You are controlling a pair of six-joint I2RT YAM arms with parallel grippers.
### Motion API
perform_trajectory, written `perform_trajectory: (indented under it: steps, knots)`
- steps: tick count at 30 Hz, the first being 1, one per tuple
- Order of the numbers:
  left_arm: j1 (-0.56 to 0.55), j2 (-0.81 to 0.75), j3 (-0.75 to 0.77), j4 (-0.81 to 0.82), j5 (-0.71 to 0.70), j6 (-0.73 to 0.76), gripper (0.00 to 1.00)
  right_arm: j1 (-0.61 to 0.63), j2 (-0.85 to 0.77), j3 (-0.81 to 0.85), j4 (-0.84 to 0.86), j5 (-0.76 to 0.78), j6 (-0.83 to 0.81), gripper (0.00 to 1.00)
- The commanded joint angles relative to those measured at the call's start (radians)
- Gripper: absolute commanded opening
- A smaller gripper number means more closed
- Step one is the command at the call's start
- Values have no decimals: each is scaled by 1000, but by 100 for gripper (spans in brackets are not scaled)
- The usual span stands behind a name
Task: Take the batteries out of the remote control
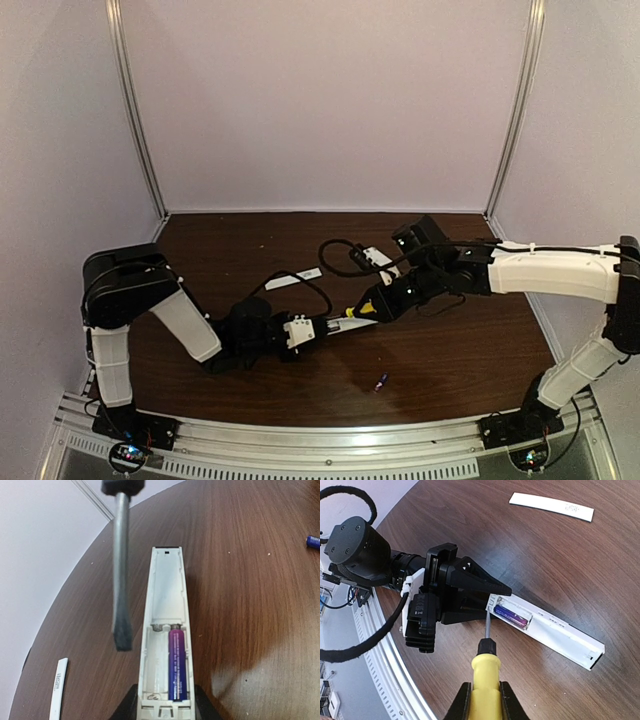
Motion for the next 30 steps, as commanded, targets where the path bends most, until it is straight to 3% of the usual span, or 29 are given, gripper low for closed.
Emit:
perform_trajectory:
  steps: [1, 14, 30]
  knots:
    - [-4, -35, -26, 70, -13, -2, 0, -5, -53, 8, -7, 63, -19, 0]
    - [-6, -67, -74, 83, -40, 35, 0, -11, -87, 29, -10, 184, -102, 0]
    - [-6, -163, -98, 75, -73, 70, 0, -23, -123, 24, 142, 271, -237, 0]
